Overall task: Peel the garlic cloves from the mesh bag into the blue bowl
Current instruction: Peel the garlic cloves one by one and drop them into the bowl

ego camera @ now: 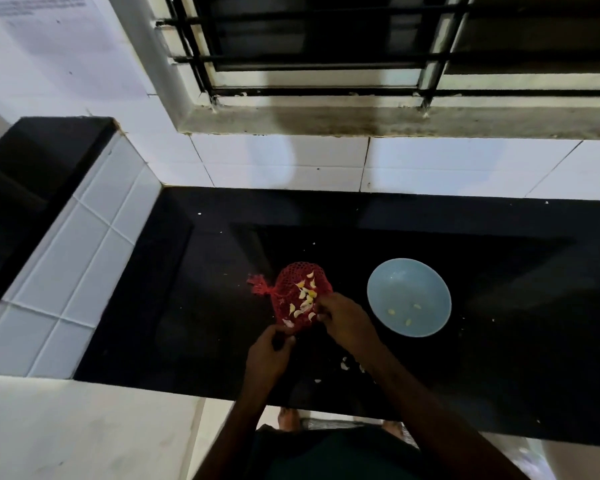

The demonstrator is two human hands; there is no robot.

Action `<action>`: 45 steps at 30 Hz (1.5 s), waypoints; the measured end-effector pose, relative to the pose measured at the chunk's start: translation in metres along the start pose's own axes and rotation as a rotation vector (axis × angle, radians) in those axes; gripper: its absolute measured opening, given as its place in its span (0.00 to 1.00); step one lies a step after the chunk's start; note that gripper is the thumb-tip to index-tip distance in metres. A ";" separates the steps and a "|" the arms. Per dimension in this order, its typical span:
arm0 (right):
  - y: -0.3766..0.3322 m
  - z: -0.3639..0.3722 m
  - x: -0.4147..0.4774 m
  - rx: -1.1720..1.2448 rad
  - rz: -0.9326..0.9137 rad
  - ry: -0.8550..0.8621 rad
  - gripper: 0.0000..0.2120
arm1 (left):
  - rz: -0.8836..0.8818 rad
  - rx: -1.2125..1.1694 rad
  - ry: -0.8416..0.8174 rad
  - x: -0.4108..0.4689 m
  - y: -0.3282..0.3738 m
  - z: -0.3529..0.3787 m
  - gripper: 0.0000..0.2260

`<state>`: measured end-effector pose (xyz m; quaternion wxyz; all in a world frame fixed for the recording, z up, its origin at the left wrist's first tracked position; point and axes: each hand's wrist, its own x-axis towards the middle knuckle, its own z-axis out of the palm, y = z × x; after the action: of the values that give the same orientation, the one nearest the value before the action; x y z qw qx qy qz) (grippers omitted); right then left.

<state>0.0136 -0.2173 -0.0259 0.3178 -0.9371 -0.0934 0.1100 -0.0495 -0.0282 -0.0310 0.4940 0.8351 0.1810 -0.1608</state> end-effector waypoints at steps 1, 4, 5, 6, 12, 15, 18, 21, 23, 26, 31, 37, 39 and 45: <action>0.000 0.006 0.004 -0.029 0.006 -0.024 0.08 | -0.016 -0.005 0.003 0.000 -0.004 -0.005 0.06; -0.001 0.019 0.009 -0.086 0.011 -0.051 0.11 | -0.022 -0.004 -0.006 0.000 -0.014 -0.012 0.05; 0.000 0.023 0.009 -0.096 0.014 -0.046 0.12 | -0.015 0.004 -0.009 0.001 -0.016 -0.013 0.05; -0.001 0.026 0.009 -0.107 0.021 -0.045 0.13 | -0.007 0.012 -0.015 0.003 -0.019 -0.016 0.05; -0.010 0.032 0.011 -0.085 0.059 -0.004 0.06 | 0.030 0.020 -0.073 0.008 -0.014 -0.022 0.05; -0.009 0.032 0.010 -0.003 0.127 0.027 0.08 | 0.051 0.002 -0.100 0.011 -0.014 -0.019 0.05; -0.006 0.028 0.009 0.072 0.196 0.042 0.10 | 0.057 0.004 -0.138 0.015 -0.013 -0.015 0.04; 0.001 0.026 0.006 0.115 0.205 0.044 0.08 | 0.076 -0.014 -0.141 0.017 -0.010 -0.010 0.04; 0.005 0.027 0.004 0.120 0.202 0.030 0.09 | 0.083 -0.020 -0.139 0.018 -0.008 -0.006 0.04; 0.011 0.030 0.001 0.064 0.174 -0.011 0.12 | 0.077 -0.016 -0.145 0.018 -0.005 -0.002 0.04; 0.015 0.030 -0.001 0.044 0.185 -0.055 0.12 | 0.062 0.005 -0.148 0.016 -0.002 0.004 0.04; 0.015 0.031 0.001 0.091 0.238 -0.092 0.11 | 0.031 0.024 -0.144 0.010 0.004 0.010 0.07; 0.015 0.029 0.001 0.135 0.252 -0.055 0.05 | 0.026 0.039 -0.135 0.009 0.006 0.012 0.07; 0.022 0.019 -0.010 0.230 0.227 0.110 0.11 | 0.010 0.043 -0.140 0.007 0.005 0.020 0.07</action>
<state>0.0017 -0.2258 -0.0525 0.4130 -0.9038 0.0439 0.1036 -0.0424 -0.0469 -0.0393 0.4880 0.8333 0.1382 -0.2200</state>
